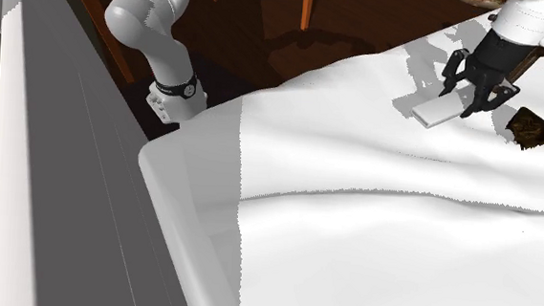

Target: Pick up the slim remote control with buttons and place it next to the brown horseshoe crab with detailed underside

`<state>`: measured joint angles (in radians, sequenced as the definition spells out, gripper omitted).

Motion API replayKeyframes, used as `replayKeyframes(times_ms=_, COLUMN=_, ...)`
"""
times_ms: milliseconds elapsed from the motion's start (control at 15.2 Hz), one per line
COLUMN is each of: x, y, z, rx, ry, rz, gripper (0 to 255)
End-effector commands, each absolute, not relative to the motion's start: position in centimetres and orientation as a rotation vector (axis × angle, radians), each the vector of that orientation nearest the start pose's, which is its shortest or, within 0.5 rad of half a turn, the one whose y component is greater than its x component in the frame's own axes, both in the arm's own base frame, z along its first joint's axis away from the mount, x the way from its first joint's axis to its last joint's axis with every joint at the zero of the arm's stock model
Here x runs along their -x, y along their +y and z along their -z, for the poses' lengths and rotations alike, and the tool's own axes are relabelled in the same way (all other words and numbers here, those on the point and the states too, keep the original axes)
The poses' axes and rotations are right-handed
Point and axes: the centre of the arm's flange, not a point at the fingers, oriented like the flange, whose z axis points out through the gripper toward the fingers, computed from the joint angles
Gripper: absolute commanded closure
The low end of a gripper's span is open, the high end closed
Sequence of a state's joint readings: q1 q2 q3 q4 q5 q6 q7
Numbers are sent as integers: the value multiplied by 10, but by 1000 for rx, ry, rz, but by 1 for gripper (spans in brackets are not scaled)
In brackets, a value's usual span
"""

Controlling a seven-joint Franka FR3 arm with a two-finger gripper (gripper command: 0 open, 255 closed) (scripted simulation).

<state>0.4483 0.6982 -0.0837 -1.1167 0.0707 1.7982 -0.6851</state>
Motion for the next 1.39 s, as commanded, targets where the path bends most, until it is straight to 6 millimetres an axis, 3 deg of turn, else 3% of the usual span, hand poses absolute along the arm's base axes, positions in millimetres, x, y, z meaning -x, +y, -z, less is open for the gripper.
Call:
replayKeyframes(times_ms=0, x=-688, y=288, z=-391, rx=2702, ry=-1570, rz=-17, gripper=255)
replayKeyframes(times_ms=660, x=-688, y=288, z=-339, rx=2702, ry=-1570, rz=-17, gripper=255)
replayKeyframes(times_ms=1188, x=-688, y=288, z=-339, rx=2702, ry=-1570, rz=-17, gripper=255)
replayKeyframes(times_ms=1254, x=-688, y=288, z=-339, rx=2702, ry=-1570, rz=-17, gripper=0)
replayKeyframes(times_ms=1320, x=-688, y=288, z=-339, rx=2702, ry=-1570, rz=-17, gripper=0)
